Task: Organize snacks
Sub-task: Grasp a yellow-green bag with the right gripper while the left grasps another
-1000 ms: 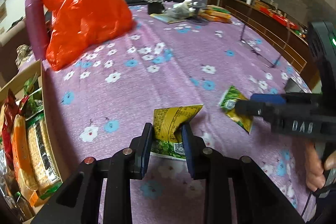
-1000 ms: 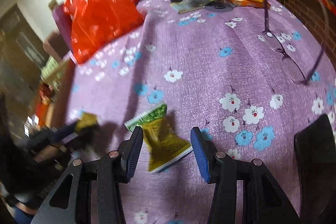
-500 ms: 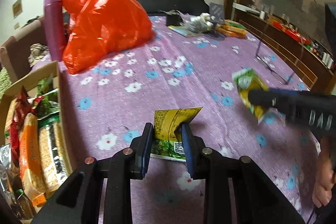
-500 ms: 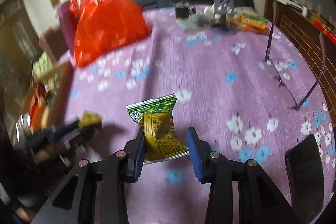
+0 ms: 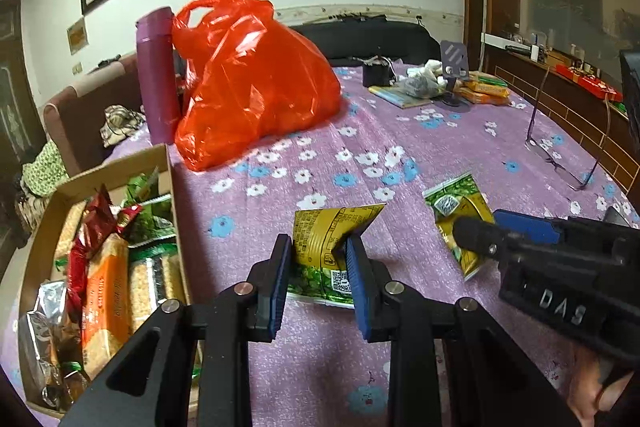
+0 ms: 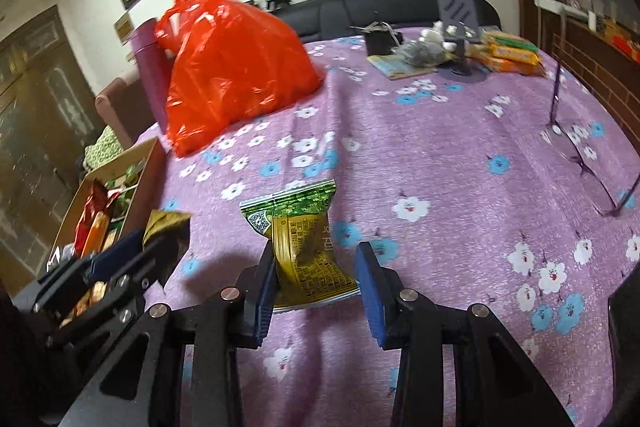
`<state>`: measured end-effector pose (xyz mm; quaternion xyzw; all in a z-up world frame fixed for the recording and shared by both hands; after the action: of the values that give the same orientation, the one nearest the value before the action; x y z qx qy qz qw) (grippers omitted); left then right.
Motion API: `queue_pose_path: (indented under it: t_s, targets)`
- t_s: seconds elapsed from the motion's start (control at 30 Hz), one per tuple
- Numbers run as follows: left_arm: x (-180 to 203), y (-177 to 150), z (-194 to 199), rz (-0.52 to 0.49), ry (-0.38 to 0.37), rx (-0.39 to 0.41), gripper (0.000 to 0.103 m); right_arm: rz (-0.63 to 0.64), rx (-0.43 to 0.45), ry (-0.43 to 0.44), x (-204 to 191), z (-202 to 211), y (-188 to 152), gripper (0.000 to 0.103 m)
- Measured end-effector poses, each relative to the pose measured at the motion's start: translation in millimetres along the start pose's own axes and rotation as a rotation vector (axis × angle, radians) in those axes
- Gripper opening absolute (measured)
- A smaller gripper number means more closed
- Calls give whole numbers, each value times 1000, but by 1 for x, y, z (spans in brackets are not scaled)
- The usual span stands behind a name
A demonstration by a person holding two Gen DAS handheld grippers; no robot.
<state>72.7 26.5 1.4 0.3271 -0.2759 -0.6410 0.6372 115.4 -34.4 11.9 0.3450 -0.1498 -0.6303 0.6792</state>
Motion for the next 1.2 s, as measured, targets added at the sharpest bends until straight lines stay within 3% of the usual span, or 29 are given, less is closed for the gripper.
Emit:
queue_pose_path:
  t_s: [0.93,1.2]
  targets:
    - [2,3,8,-29,34,46,26,8,46,21,-5,10,1,41]
    - [-9,0,-3,52,-61,-26,28,-63,36,26,6,9,2,41]
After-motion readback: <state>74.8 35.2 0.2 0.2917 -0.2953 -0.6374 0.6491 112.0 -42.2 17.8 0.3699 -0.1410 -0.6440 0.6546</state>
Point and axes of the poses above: each gripper's, at about its wrist camera, not at the fingertips, and z roughly against the way its jaws point, x to its right, y to its top, the point moved 7 cm from there along -z, roughly the way its jaws point, and after that the axes turned 3 degrees about -x, right-handed, at the moved point
